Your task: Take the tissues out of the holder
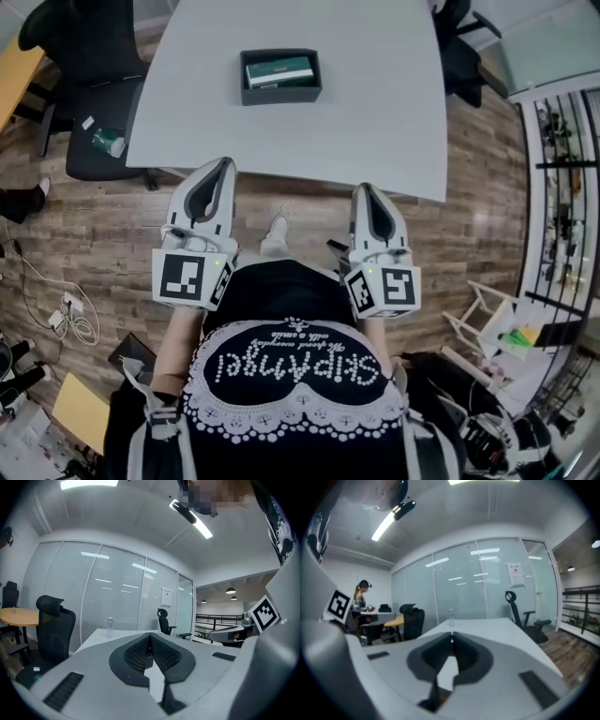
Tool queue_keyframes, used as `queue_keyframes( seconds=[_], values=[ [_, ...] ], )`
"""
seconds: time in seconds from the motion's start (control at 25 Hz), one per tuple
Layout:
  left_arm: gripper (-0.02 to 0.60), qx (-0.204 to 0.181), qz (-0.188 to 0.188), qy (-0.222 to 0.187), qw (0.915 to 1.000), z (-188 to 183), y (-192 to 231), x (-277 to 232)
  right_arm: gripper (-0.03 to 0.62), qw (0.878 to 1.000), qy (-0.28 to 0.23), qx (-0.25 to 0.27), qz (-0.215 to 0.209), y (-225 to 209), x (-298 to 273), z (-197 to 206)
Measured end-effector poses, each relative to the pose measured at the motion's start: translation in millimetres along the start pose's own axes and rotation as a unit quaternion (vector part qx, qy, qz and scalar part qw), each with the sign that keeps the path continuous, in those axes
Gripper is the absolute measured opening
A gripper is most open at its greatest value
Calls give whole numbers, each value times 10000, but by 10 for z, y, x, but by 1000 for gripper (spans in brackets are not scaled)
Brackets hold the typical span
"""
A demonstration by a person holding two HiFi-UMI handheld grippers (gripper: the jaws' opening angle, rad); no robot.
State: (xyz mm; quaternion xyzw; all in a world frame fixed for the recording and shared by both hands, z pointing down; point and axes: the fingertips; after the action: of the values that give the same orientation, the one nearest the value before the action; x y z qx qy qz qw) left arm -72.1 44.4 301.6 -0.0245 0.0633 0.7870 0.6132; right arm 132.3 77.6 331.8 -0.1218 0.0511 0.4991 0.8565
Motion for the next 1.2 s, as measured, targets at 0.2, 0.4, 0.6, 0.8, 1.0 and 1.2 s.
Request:
queue_keyframes(
  seconds=[0.2,0.4,0.6,0.8,1.0,1.2],
  values=[
    [22,25,-187,46,9998,51,-129,-170,35,9999,90,-28,-44,-317,-16,27],
    [23,39,-247,77,9997,55,-216,-245,35,9997,156,-118,-119,-428,-54,87],
    [23,9,-241,86,9997,38,-220,-314,35,9994,178,-220,-206,-436,-150,118],
    [23,44,-207,145,9997,48,-140,-455,35,9992,209,-282,-182,-461,-313,110],
    [22,85,-130,186,9997,16,40,-763,35,9993,215,-280,-104,-511,-612,0],
    [23,11,49,199,9998,-75,236,-1192,35,9997,139,-218,10,-608,-993,-226]
  ],
)
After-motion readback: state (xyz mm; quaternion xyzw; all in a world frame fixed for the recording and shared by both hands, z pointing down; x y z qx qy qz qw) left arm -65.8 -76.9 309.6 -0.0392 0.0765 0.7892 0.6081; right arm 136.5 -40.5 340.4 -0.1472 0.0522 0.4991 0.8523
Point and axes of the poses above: the fingertips, and each gripper's own axes: x backward along the fingers, y to its left, z out of its underside, and after that the axes turned 14 degrees about -z, right-handed
